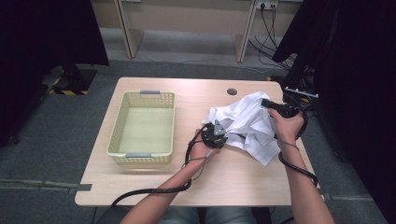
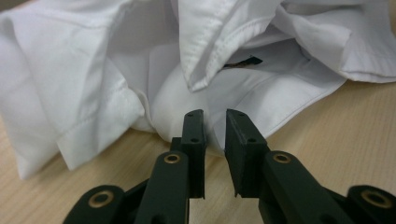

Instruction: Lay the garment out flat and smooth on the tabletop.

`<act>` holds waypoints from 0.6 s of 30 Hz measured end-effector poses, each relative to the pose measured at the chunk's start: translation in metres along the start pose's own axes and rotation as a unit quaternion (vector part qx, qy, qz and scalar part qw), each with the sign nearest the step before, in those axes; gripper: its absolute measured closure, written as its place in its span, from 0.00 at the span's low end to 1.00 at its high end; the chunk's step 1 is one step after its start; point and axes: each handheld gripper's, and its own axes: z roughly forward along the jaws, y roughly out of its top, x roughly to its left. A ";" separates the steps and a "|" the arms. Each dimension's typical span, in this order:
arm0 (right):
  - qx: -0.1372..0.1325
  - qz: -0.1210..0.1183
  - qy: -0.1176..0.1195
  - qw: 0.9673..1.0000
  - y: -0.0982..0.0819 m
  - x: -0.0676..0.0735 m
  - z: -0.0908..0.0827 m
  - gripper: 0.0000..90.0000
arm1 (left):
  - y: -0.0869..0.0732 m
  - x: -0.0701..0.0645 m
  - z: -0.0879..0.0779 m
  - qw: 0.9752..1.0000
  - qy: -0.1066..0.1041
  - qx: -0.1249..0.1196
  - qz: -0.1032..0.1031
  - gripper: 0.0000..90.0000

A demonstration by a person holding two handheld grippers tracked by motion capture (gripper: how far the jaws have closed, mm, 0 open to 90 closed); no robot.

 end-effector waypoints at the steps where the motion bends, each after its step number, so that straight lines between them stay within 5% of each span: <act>1: 0.000 0.001 -0.001 1.000 0.000 -0.001 0.000 0.93 | -0.001 0.000 0.001 1.000 -0.001 0.004 0.001 0.88; 6: -0.001 0.004 -0.003 1.000 0.003 -0.002 -0.001 0.93 | 0.002 0.000 0.002 1.000 0.021 -0.006 -0.001 0.89; 10: 0.000 0.002 0.000 1.000 0.002 0.000 -0.001 0.93 | 0.006 -0.001 0.001 0.999 0.040 -0.012 -0.002 0.73; 14: 0.003 0.002 0.000 1.000 -0.001 -0.001 0.000 0.93 | 0.006 0.001 0.007 0.999 0.042 0.007 -0.001 0.61; 18: 0.004 0.003 0.001 1.000 -0.001 -0.001 0.002 0.93 | 0.005 0.002 0.015 0.999 0.029 0.018 -0.016 0.59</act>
